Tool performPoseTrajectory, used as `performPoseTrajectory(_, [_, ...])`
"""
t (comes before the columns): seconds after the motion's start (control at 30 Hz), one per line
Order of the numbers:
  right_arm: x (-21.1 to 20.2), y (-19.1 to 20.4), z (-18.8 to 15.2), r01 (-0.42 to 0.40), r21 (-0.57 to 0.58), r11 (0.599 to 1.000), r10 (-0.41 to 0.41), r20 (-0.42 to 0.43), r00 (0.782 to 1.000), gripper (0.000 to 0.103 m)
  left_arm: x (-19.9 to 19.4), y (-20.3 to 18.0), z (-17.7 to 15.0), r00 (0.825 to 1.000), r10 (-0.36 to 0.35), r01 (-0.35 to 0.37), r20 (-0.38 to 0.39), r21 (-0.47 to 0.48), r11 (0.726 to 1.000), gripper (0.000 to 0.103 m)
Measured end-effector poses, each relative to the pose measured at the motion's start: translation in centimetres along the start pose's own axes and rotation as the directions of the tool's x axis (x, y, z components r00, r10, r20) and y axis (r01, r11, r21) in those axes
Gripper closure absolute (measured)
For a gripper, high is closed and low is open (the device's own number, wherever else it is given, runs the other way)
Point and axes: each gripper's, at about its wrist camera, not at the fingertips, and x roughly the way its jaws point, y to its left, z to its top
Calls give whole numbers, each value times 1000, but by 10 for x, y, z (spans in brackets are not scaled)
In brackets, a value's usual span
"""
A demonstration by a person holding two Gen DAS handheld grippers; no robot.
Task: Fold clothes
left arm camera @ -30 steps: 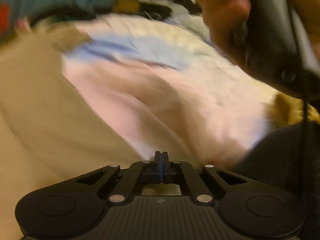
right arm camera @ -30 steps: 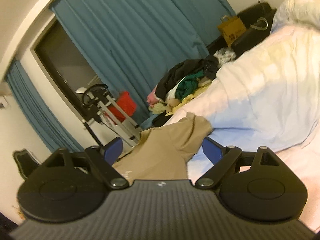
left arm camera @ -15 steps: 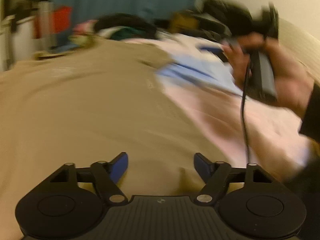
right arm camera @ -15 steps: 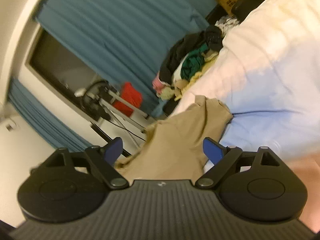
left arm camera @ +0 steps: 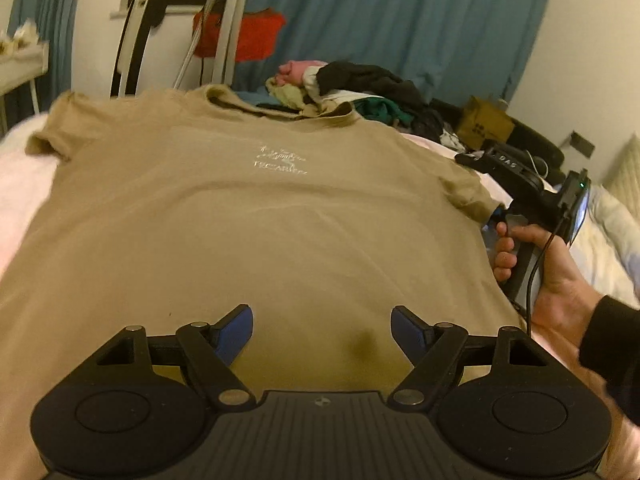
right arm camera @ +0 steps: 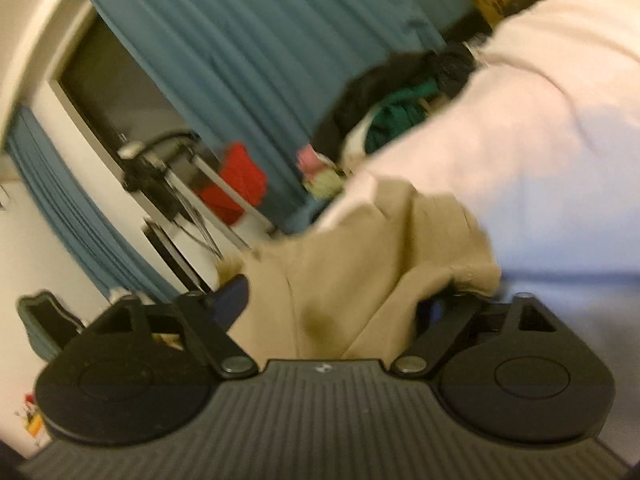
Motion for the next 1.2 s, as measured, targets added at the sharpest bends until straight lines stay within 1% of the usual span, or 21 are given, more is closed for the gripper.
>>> performPoseTrajectory(0.03, [6,1,2,3,3,1000,-3,14,1000,27,5,4,3,1000,-4,4,-2,-11,1000,25])
performPoseTrajectory(0.07, [13,3,4,24,1,1000,-24,16,1000,27,9,7,5,1000,-7,7,-2,-18,1000,25])
performPoseTrajectory(0.13, [26,12,9,102,-26,994,-102,8,995,31,14,12,8,1000,-9,9,5,-20,1000,25])
performPoseTrajectory(0.17, [33,17,11,147,-45,988,-147,3,989,43,15,14,8,1000,-9,9,9,-22,1000,25])
performPoseTrajectory(0.2, [37,21,14,187,-56,981,-187,2,982,64,16,15,9,1000,-10,10,10,-26,1000,25])
performPoseTrajectory(0.23, [39,23,17,222,-60,973,-222,5,975,76,17,15,10,1000,-13,13,11,-30,999,25])
performPoseTrajectory(0.27, [40,27,20,252,-71,965,-252,3,968,92,16,15,12,1000,-13,13,15,-34,999,25])
performPoseTrajectory(0.3, [41,34,23,272,-93,958,-273,2,962,92,14,16,14,1000,-8,9,22,-36,999,25])
performPoseTrajectory(0.37, [35,54,30,297,-149,943,-295,31,955,93,6,19,16,999,8,-6,42,-34,999,25])
performPoseTrajectory(0.47, [23,89,40,339,-239,910,-328,85,941,93,-12,24,23,995,58,-58,85,-11,998,25])
performPoseTrajectory(0.57, [14,137,41,385,-355,852,-356,146,923,93,-32,34,29,987,98,-96,129,-17,995,25])
performPoseTrajectory(0.63, [8,171,38,405,-423,811,-358,188,914,93,-46,44,34,983,114,-109,147,-40,993,24])
performPoseTrajectory(0.7, [8,208,26,411,-490,769,-344,224,912,93,-62,57,39,978,126,-116,167,-68,991,24])
performPoseTrajectory(0.83, [22,270,-19,397,-612,684,-316,242,917,93,-84,84,49,966,161,-137,204,-126,983,22])
performPoseTrajectory(0.93, [53,300,-75,346,-712,611,-309,188,932,93,-93,101,53,959,187,-153,214,-165,974,22])
performPoseTrajectory(1.0, [78,310,-116,299,-769,566,-320,129,939,93,-94,112,56,957,196,-156,213,-189,970,22])
performPoseTrajectory(1.1, [116,314,-168,225,-835,503,-345,45,937,93,-83,130,56,956,221,-178,192,-216,960,22])
performPoseTrajectory(1.13, [127,314,-181,204,-847,492,-355,19,935,93,-78,136,56,957,228,-186,180,-225,956,22])
performPoseTrajectory(1.2, [146,312,-196,173,-856,488,-372,-24,928,92,-65,149,54,960,233,-189,154,-252,949,22])
